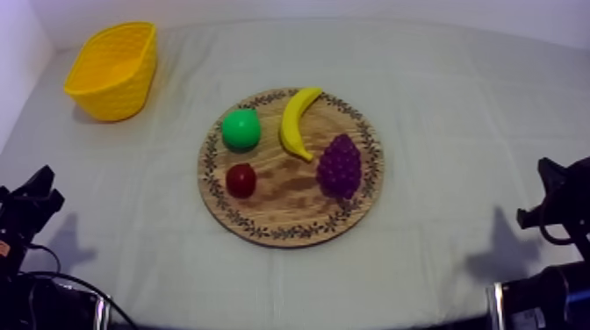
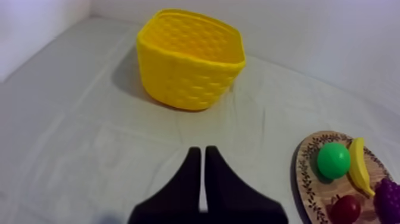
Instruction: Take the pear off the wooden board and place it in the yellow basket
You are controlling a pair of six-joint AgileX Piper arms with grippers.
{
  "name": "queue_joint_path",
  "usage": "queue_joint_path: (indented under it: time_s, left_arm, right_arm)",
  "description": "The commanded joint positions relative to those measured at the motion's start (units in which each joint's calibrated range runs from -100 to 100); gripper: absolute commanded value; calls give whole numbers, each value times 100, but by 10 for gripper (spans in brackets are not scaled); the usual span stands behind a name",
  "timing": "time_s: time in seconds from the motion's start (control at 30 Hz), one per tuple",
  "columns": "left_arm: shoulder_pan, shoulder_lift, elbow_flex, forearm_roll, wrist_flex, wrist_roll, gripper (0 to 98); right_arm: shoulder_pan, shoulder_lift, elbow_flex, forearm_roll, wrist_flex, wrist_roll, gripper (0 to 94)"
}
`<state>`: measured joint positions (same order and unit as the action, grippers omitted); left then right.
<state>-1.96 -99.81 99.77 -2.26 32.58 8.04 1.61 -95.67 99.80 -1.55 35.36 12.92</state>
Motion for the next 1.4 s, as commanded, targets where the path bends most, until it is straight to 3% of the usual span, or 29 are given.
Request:
queue_joint_path:
  time_s: [0.0,0.17,0.4,0.83,1.07,1.37]
  left_arm:
    - [-3,-2,1,-1,-1,62,0]
    - [49,-2,-70,20,268,416,0]
    - [566,-15,-265,136,753,2,0]
    - [1272,497,-361,647,309,-549,0]
    - [1541,1785,-1063,724,245,-425,0]
    - [1493,3735,-2600,751,1763,-450,0]
  right_arm:
    - [0,0,-2,1,5,0,4]
    - [0,0,-2,1,5,0,4]
    - [-2,0,-2,1,5,1,4]
    - [-7,0,-2,1,5,0,4]
    - [-7,0,-2,1,5,0,4]
    - [-7,0,-2,1,5,0,4]
